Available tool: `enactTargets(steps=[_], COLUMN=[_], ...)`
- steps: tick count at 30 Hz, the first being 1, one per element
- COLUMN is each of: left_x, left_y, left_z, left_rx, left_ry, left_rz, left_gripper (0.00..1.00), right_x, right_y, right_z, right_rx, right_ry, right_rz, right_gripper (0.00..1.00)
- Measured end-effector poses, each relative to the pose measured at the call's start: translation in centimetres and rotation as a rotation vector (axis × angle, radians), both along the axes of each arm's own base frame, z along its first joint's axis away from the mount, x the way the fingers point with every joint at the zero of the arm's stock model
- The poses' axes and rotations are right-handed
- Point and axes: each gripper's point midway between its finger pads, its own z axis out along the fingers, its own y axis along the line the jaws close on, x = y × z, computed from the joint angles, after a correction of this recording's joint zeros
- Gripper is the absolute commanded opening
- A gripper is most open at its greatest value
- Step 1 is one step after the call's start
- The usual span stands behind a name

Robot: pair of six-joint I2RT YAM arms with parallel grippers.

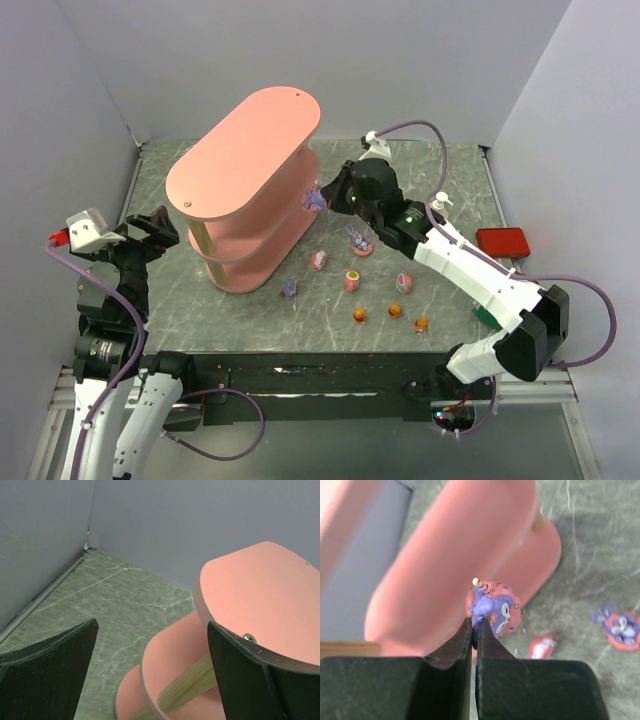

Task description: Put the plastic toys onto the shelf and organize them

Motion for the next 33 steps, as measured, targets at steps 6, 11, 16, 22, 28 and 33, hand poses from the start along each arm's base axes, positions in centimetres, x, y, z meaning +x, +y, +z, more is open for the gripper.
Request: enactTargets(steps=[6, 11, 16, 22, 28, 33], left_x=[0.0, 0.0, 0.0, 0.1, 0.1, 0.1], left_y=[0.0, 0.1, 0.1, 0.1, 0.1, 0.1], left_z=[0.0, 0.0, -0.2, -0.2, -0.2, -0.2], left_rx=[0.000, 0.000, 0.000, -0.002, -0.002, -0.002], left_ry=[0.000, 0.001, 0.004, 0.004, 0.003, 0.003], left_rz=[0.001, 0.002, 0.005, 0.002, 0.000, -0.001], left_gripper=[0.96, 0.96, 0.96, 0.96, 0.96, 0.96], right_x=[1.6, 2.5, 2.9, 3.4, 3.6, 3.5], right_y=[-0.2, -0.7, -1.1, -1.8, -2.9, -3.8], right_z=[1.4, 0.7, 1.0, 2.9, 9.6, 14.5], right_rx=[0.024, 0.015, 0.015, 0.021, 0.063, 0.127], right_ry=[-0.030, -0.018, -0.024, -0.058, -0.155, -0.232], right_rz=[-0.043, -0.064, -0.074, -0.092, -0.137, -0.175], right_gripper=[0.00, 0.00, 0.00, 0.00, 0.00, 0.00])
